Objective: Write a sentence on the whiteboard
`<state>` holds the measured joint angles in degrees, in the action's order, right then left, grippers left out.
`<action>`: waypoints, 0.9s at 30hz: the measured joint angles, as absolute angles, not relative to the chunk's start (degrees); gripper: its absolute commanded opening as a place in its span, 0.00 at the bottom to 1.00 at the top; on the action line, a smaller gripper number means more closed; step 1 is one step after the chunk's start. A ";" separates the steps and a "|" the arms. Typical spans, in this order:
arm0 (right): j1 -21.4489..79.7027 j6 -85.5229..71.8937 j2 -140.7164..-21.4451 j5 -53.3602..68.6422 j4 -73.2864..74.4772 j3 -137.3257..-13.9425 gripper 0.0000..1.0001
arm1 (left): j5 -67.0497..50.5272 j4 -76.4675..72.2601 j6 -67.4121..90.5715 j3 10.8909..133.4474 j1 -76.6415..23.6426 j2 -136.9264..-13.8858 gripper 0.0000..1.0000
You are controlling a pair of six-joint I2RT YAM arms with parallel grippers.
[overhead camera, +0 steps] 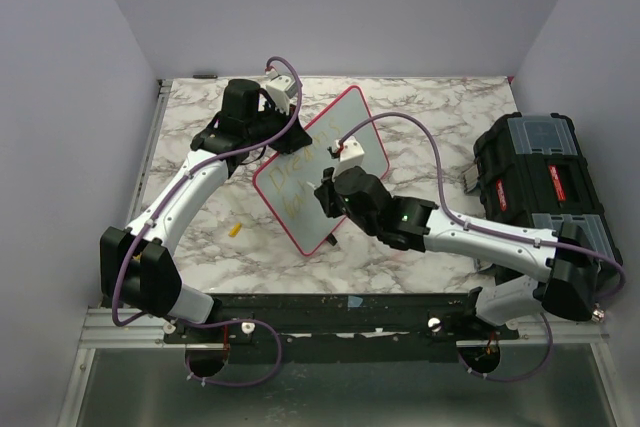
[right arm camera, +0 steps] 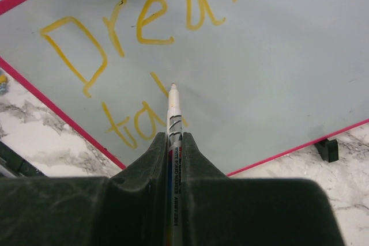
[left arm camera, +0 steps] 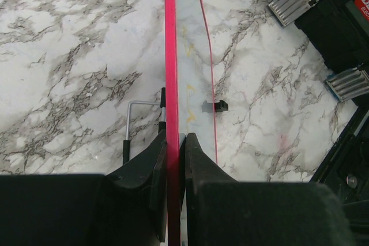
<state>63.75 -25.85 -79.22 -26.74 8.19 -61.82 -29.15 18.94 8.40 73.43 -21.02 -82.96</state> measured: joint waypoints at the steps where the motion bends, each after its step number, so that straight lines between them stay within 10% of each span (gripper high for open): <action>1: 63.75 -25.63 -79.61 -27.05 8.21 -62.02 0.01 | -29.15 18.94 8.40 73.41 -21.02 -82.94 0.00; 27: 63.75 -24.45 -82.89 -29.08 8.78 -63.59 0.00 | -28.88 18.81 8.40 73.14 -20.95 -82.81 0.00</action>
<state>63.75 -24.45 -82.89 -29.08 8.78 -63.59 -28.88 18.81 8.40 73.14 -20.95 -82.81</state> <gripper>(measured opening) 0.111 0.126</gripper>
